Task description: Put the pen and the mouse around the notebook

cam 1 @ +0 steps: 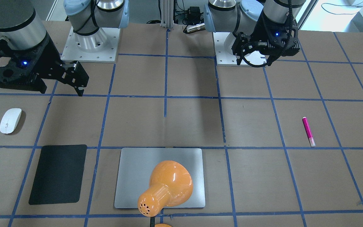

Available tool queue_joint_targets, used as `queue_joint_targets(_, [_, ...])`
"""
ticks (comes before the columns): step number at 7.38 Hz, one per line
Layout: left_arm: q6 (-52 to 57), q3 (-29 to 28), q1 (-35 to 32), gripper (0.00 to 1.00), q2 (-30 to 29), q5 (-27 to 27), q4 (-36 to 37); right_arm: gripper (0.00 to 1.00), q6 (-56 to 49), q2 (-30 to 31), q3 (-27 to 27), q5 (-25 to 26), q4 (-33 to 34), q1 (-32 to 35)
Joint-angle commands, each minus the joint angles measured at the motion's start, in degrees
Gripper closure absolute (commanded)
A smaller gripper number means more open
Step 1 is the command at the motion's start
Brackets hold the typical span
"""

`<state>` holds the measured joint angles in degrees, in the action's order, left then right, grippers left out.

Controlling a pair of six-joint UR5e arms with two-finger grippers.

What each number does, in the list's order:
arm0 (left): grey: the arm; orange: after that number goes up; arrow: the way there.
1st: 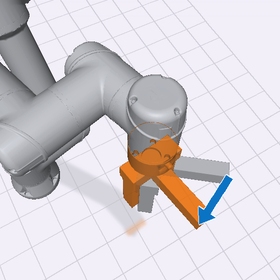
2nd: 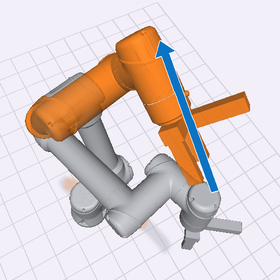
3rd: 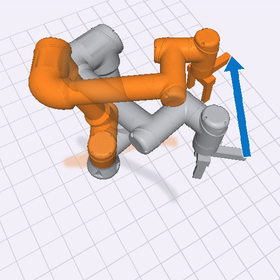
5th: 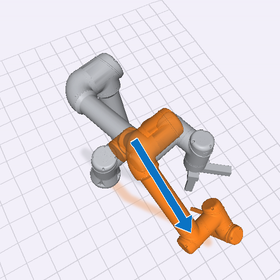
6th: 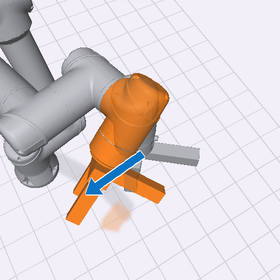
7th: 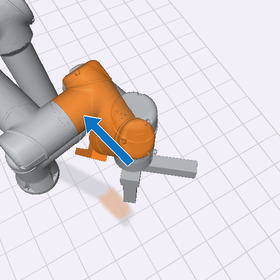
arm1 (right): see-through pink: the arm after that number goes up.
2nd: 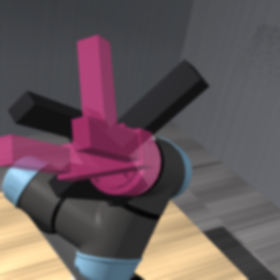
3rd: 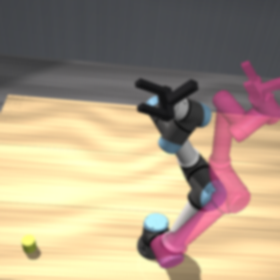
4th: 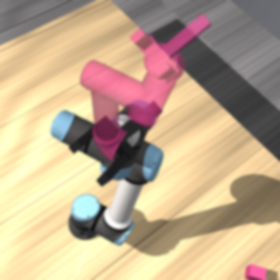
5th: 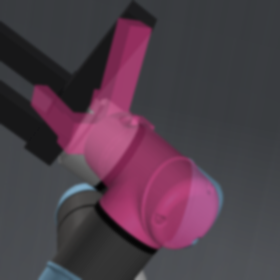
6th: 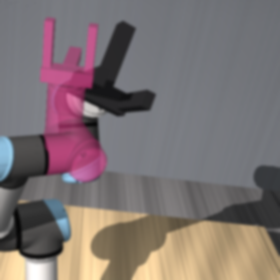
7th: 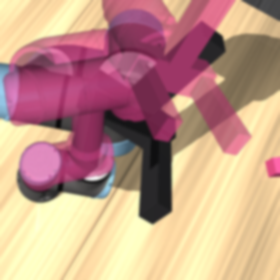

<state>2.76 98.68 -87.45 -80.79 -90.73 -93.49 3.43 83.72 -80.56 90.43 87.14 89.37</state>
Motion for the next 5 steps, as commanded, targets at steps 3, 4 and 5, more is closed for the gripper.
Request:
queue_joint_targets(3, [1.88, 4.21, 8.92, 0.0, -1.04, 0.11, 2.86, 0.0, -1.4, 0.3, -0.3, 1.06, -0.83, -5.32])
queue_joint_targets(4, [9.9, 6.32, 13.4, 0.0, -1.56, 0.11, 7.58, 0.0, -5.84, 0.39, -0.48, 0.89, -0.92, -10.74])
queue_joint_targets(5, [16.68, 8.78, 17.97, 0.0, -2.35, 0.2, 10.93, 0.0, -13.72, 0.3, -1.09, 0.98, -1.01, -15.76])
